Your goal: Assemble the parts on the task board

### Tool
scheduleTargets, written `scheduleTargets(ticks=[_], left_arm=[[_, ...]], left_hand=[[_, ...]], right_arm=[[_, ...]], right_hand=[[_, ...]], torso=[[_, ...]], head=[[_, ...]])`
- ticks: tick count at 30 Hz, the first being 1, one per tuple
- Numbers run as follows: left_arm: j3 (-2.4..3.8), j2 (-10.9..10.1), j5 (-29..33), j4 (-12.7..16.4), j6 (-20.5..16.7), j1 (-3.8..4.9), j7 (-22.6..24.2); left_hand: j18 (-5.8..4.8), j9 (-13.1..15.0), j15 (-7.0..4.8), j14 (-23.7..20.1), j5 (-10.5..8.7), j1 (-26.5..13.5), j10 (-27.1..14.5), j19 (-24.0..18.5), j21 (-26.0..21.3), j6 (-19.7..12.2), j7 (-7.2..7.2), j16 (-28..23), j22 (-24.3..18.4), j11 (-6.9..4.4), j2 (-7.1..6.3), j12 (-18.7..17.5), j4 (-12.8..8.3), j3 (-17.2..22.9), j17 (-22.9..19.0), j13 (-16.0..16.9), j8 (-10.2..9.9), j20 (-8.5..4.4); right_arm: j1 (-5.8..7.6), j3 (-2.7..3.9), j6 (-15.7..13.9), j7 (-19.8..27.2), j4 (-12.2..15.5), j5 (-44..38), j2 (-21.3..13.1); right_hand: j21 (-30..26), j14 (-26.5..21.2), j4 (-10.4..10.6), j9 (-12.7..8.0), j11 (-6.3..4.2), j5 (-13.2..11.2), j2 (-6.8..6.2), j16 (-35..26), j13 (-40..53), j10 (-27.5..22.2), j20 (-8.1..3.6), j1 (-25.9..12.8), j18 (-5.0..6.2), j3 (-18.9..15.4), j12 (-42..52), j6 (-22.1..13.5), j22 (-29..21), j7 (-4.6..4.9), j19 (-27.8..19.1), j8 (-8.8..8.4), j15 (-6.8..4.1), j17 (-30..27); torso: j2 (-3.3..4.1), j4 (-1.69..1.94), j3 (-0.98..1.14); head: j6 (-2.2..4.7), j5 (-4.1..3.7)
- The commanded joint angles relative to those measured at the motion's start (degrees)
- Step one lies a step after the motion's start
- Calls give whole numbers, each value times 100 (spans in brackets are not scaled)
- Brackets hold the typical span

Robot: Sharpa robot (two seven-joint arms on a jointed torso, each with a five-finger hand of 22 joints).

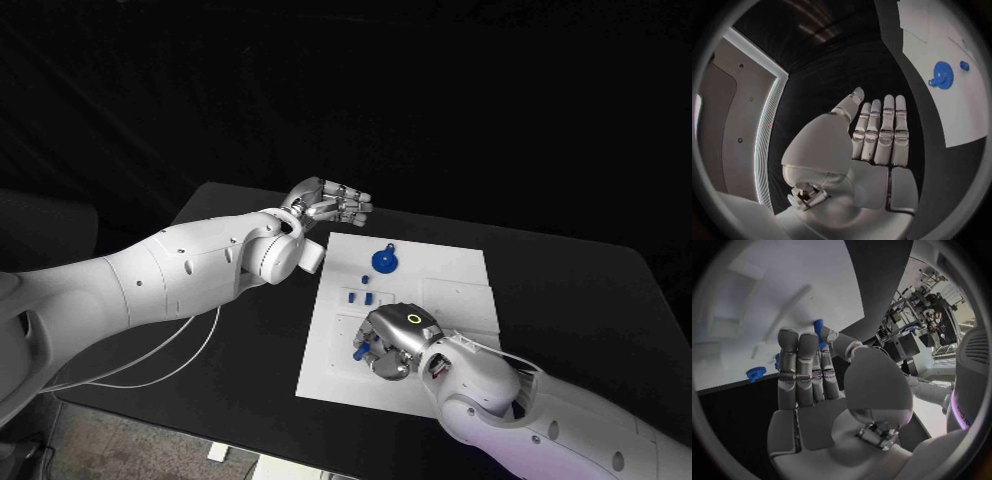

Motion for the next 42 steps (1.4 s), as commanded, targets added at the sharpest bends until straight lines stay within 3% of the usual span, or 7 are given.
scheduleTargets(ticks=[1,3,16,31,34,37,42], left_arm=[[5,10,32,9,82,2,45],[5,12,32,9,81,2,44],[5,28,32,4,91,2,32],[5,25,32,3,119,3,14],[5,22,32,2,124,3,7],[5,19,32,2,129,3,1],[5,15,31,1,133,3,-4]], left_hand=[[8,1,13,-34,-31,10,-47,18,-2,-29,-16,-23,-6,-9,31,-13,2,-18,-3,-5,-9,2],[4,0,13,-41,-31,33,-53,58,10,-34,-13,-24,-223,-8,44,-15,3,-52,-4,-5,-10,0],[4,0,13,-41,-31,33,-53,58,10,-34,-13,-24,-223,-8,44,-15,3,-52,-4,-5,-10,0],[3,1,16,-47,-32,35,-58,59,12,-35,-13,-24,-259,-6,44,-14,-3,-55,-4,-5,-9,1],[3,1,16,-47,-32,35,-58,59,12,-35,-13,-24,-259,-6,44,-14,-3,-55,-4,-5,-9,1],[2,0,17,-51,-35,34,-65,58,11,-42,-12,-24,-272,-2,41,-15,-4,-59,-4,-5,-12,3],[2,0,17,-51,-35,34,-65,58,11,-42,-12,-24,-272,-2,41,-15,-4,-59,-4,-5,-12,3]], right_arm=[[-1,-2,56,-53,-1,-152,8],[-1,-15,87,-34,-5,-125,15],[1,-200,82,155,-42,168,96],[2,-226,-111,91,-70,259,90],[2,-227,-179,86,-66,278,84],[2,-227,-265,76,-61,294,77],[2,-227,-409,70,-43,325,61]], right_hand=[[20,11,5,5,-181,16,7,-32,8,228,-40,-20,101,23,38,51,5,-2,217,19,-41,6],[-10,6,6,2,-179,16,5,-37,7,217,-41,-22,103,15,37,44,-2,1,210,18,-41,6],[-141,-2,209,-56,-102,102,-120,-31,-4,-82,21,-82,117,-492,31,-327,-70,75,221,4,25,13],[-382,-77,424,-63,118,74,-465,-4,-14,-825,170,-86,287,-428,31,-741,-201,140,194,9,171,-26],[-540,-100,438,-66,172,138,-541,-16,-11,-1055,200,-102,332,-564,36,-833,-256,115,168,8,206,-46],[-773,-124,470,-66,233,120,-508,-46,-13,-1284,270,21,422,-878,37,-906,-364,109,157,8,255,-133],[-874,-177,533,-66,290,89,-510,-23,-19,-1552,307,146,446,-1106,80,-1013,-429,86,163,12,294,-200]], torso=[[-3,-6,-6],[1,-11,-5],[-2,-1,-1],[2,-5,6],[0,-6,7],[2,-5,7],[0,-2,8]], head=[[-8,12],[-6,17],[-15,13],[-12,7],[-15,1],[-13,-7],[-5,-21]])
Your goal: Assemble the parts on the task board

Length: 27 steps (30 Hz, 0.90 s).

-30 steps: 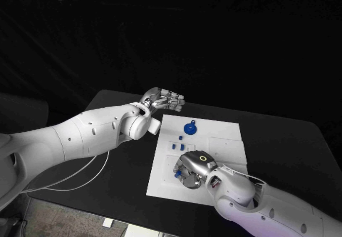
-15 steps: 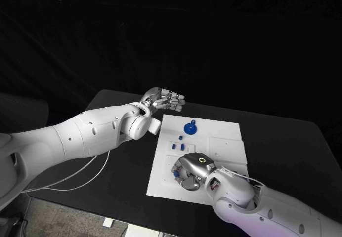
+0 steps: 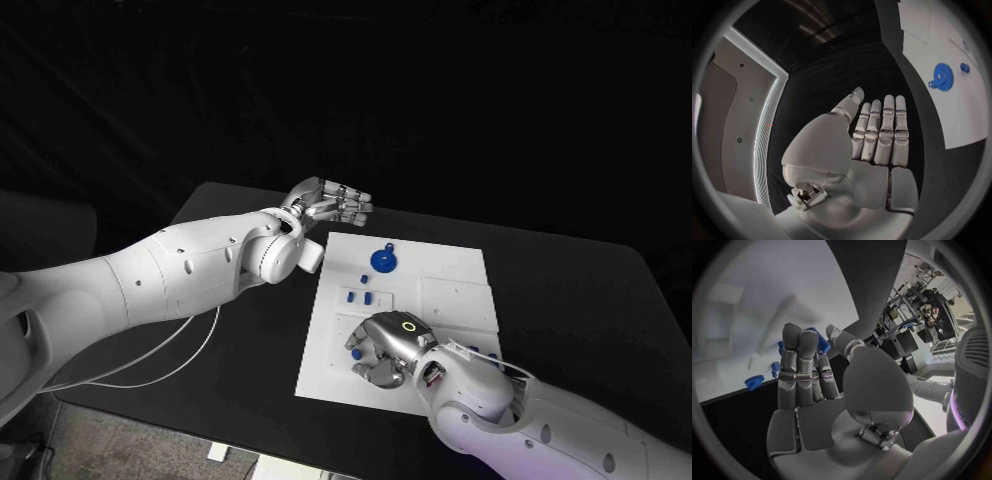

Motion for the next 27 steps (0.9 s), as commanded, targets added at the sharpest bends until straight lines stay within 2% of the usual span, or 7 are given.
scheduleTargets(ticks=[1,11,15,18,22,25,27], left_arm=[[5,5,28,6,87,3,19],[5,-14,27,5,94,3,13],[5,-20,27,5,98,3,10],[5,-29,27,7,101,3,10],[5,-58,27,17,102,3,14],[4,-107,26,30,98,3,24],[4,-156,26,51,91,3,33]], left_hand=[[1,0,-3,-30,-35,34,-23,37,11,-25,5,-24,-5,-3,41,-15,-3,-28,-4,-5,-12,-18],[1,0,-3,-30,-35,34,-23,37,11,-25,5,-24,-5,-3,41,-15,-3,-28,-4,-5,-12,-18],[1,0,-3,-30,-35,34,-23,37,11,-25,5,-24,-5,-3,41,-15,-3,-28,-4,-5,-12,-18],[1,0,-3,-30,-35,34,-23,37,11,-25,5,-24,-5,-3,41,-15,-3,-28,-4,-5,-12,-18],[1,0,-3,-30,-35,34,-23,37,11,-25,5,-24,-5,-3,41,-15,-3,-28,-4,-5,-12,-18],[1,0,-3,-30,-35,34,-23,37,11,-25,5,-24,-5,-3,41,-15,-3,-28,-4,-5,-12,-18],[1,0,-3,-30,-35,34,-23,37,11,-25,5,-24,-5,-3,41,-15,-3,-28,-4,-5,-12,-18]], right_arm=[[-4,0,-221,29,26,52,-12],[-3,16,-509,50,184,166,-141],[2,94,-524,73,300,325,-247],[7,220,-501,116,416,600,-373],[16,471,-459,180,587,1150,-602],[43,734,-322,205,726,1807,-869],[82,888,-158,180,784,2181,-1061]], right_hand=[[-46,-9,31,-10,10,-24,-27,0,-9,-48,43,59,88,-76,33,-75,-19,-11,165,-32,24,-26],[-105,-14,151,-18,42,-13,-94,11,-9,-207,66,148,103,-380,46,-340,-89,-59,190,-31,47,-122],[-105,-15,232,-17,43,33,-96,27,-9,-208,71,167,104,-536,50,-382,-118,-75,193,-30,51,-146],[-93,-12,329,-18,27,95,-62,42,-11,-151,67,158,99,-695,54,-377,-137,-61,196,-31,44,-158],[-59,24,515,-17,-75,306,43,70,-11,217,32,14,74,-952,124,-366,-144,37,209,-29,-12,-154],[98,61,744,13,-252,550,183,93,19,936,-41,-204,-42,-1063,286,-86,-92,103,221,22,-111,-140],[334,93,817,38,-444,580,291,106,50,1517,-141,-268,-164,-1074,429,188,-9,-13,235,28,-225,-127]], torso=[[-1,3,0],[-3,-1,-2],[-3,1,-2],[-5,-6,-2],[-1,-18,-2],[-1,-35,1],[-1,-49,4]], head=[[7,-10],[12,-42],[20,-59],[33,-94],[55,-180],[81,-268],[102,-330]])
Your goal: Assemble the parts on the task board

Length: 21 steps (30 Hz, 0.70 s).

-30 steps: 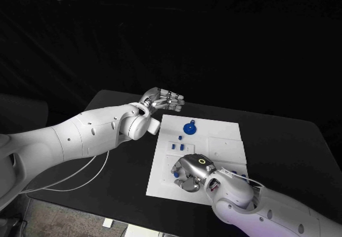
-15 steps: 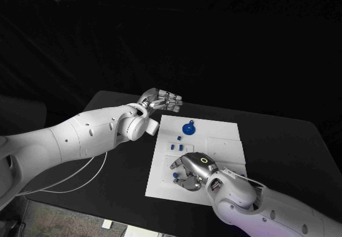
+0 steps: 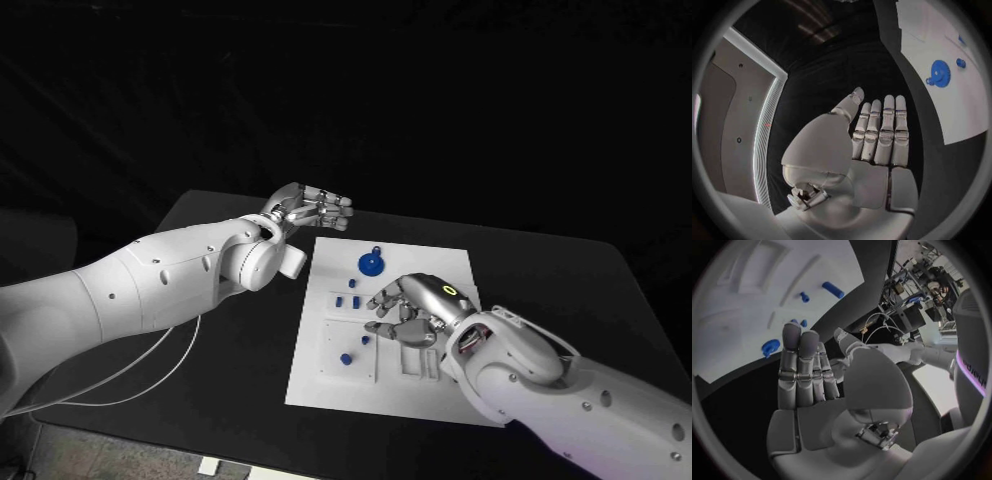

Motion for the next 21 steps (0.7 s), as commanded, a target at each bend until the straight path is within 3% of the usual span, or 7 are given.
scheduleTargets(ticks=[1,4,7,10,16,18,21], left_arm=[[5,-61,26,46,67,3,61],[3,-153,26,98,75,2,87],[2,-216,26,142,84,-2,112],[1,-269,27,192,107,-14,148],[0,-375,37,305,160,-52,244],[0,-413,62,350,198,-66,302],[0,-462,82,407,268,-82,368]], left_hand=[[1,1,-1,-34,-37,35,-29,41,13,-25,5,-23,-51,-2,36,-14,-6,-45,-3,-4,-9,-14],[1,1,-1,-34,-37,35,-29,41,13,-25,5,-23,-51,-2,36,-14,-6,-45,-3,-4,-9,-14],[-2,1,1,-33,-41,16,-19,41,11,-24,3,-23,-64,-4,27,-12,3,-60,-3,-4,-9,-11],[-6,1,1,-34,-43,1,-3,40,7,-22,-2,-24,-79,-11,24,-13,10,-70,-3,-4,-9,-9],[-19,0,6,-37,-52,-59,-6,47,-4,-30,-9,-23,-165,-10,-6,-12,48,-132,-1,-3,-11,3],[-35,1,20,-37,-472,-165,1,42,-15,-33,-16,-21,-204,-6,-77,-8,116,-246,0,0,-10,22],[-51,3,41,-50,-499,-286,-9,33,-27,-59,-3,-23,-310,9,-236,-4,307,-785,3,4,-9,47]], right_arm=[[56,147,346,59,85,1216,-243],[188,284,754,-108,69,1776,-554],[318,335,1115,-366,-19,2145,-768],[445,364,1615,-760,-138,2497,-997],[575,383,2549,-1697,-288,2891,-1288],[593,384,2801,-1991,-307,2957,-1353],[605,383,3019,-2274,-311,3002,-1413]], right_hand=[[283,37,77,27,-152,8,82,43,59,496,-152,-78,-244,-43,111,221,102,-95,241,-13,-115,28],[487,101,54,25,-356,-10,182,18,569,1088,-347,-69,-470,-241,529,396,162,-188,247,-47,-273,52],[872,180,67,32,-432,-23,301,95,1967,794,-457,-124,-605,-390,1600,412,257,-223,260,-59,-344,165],[1187,93,128,148,-440,-119,336,333,3767,143,-458,-277,-613,-230,2801,335,344,-217,255,-51,-336,532],[1302,55,-10,244,-448,-421,455,457,4329,116,-444,-376,-621,82,2926,356,392,-246,242,-49,-326,855],[1328,43,18,250,-440,-489,404,484,4426,116,-447,-512,-614,99,2930,317,408,-235,243,-52,-327,943],[1523,25,80,288,-406,-520,331,871,4746,88,-432,-655,-610,165,3050,328,522,-238,248,-43,-347,1532]], torso=[[2,-40,9],[-7,-80,24],[-19,-102,32],[-34,-108,30],[-47,-135,39],[-51,-143,41],[-52,-155,51]], head=[[39,-127],[41,-232],[47,-333],[24,-449],[-7,-542],[-14,-567],[-23,-608]])
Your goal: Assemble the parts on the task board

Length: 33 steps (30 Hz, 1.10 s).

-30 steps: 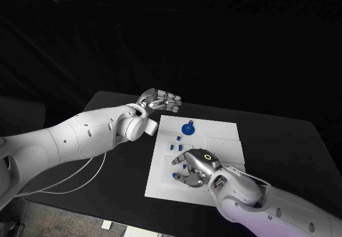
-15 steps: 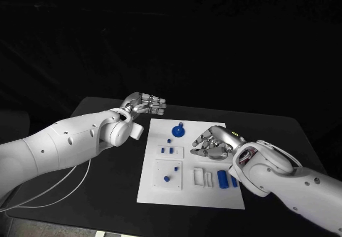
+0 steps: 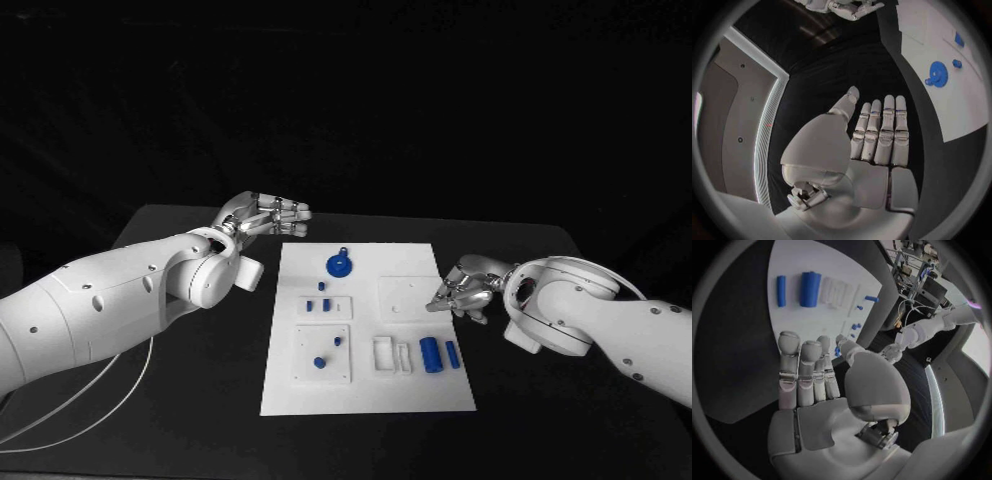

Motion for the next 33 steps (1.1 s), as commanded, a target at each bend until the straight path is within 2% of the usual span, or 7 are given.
scheduleTargets(ticks=[1,2,5,12,18,24,33], left_arm=[[5,-40,77,77,227,-13,261],[5,-58,80,99,263,-18,280],[5,-99,73,156,358,-24,311],[5,-141,30,271,517,-34,325],[5,-144,21,303,544,-39,329],[4,-133,18,303,563,-41,327],[4,-114,11,294,585,-42,304]], left_hand=[[-45,5,23,-38,7,118,-21,22,-15,-83,15,-28,-172,21,37,-3,188,-582,9,5,2,37],[-38,3,27,-47,-19,256,-23,43,-9,-100,29,-30,-314,22,126,-4,312,-959,12,5,5,47],[-70,3,59,-162,-14,183,-32,-67,-37,-150,24,-22,-403,31,63,-2,366,-1038,-3,6,-7,79],[-75,-7,180,-566,-1,141,-186,-360,-20,-427,38,-25,-807,62,-94,-8,549,-976,-20,6,11,200],[-45,-9,212,-647,6,151,-258,-380,4,-446,38,-30,-1100,68,-123,-13,601,-921,-25,4,17,243],[-53,-8,205,-626,24,121,-268,-334,19,-439,48,-26,-1305,84,-116,-13,621,-923,-23,4,18,236],[-53,-7,205,-622,11,-198,-295,-304,33,-476,67,-26,-1406,105,-380,-12,1194,-908,-22,5,16,233]], right_arm=[[8,-5,926,-911,8,369,-46],[10,-12,995,-988,12,364,-63],[11,-42,1103,-1111,28,335,-89],[11,-200,1177,-1217,28,190,-94],[3,-299,1084,-1235,-1,138,-8],[-6,-436,906,-1242,-67,113,136],[-9,-621,791,-1255,-197,157,318]], right_hand=[[201,-7,42,25,9,-38,-42,265,220,-38,3,-110,-54,38,94,-34,104,-10,268,-18,16,400],[307,0,72,62,12,-62,-62,364,507,-31,6,-177,-50,54,326,-11,176,-9,267,-15,13,586],[506,21,161,106,14,-129,-110,454,777,30,2,-291,-48,61,547,-38,283,-17,277,-17,17,777],[686,62,290,169,40,-176,-189,475,1103,78,19,-453,-33,100,651,-149,457,19,280,-19,30,1047],[689,78,304,162,48,-180,-226,441,1192,94,29,-475,-20,91,642,-187,511,32,282,-21,36,1121],[706,83,354,145,57,-190,-265,437,1221,104,29,-531,-22,67,651,-261,529,49,287,-23,39,1144],[707,90,455,144,57,-199,-305,425,1259,106,27,-638,-21,82,644,-267,559,45,290,-16,38,1185]], torso=[[-8,-22,12],[-14,-29,12],[-19,-40,6],[-28,-42,-14],[-25,-39,-2],[-24,-30,-2],[-15,-41,4]], head=[[-12,-67],[-17,-80],[-31,-104],[-53,-189],[-58,-199],[-78,-196],[-104,-151]])
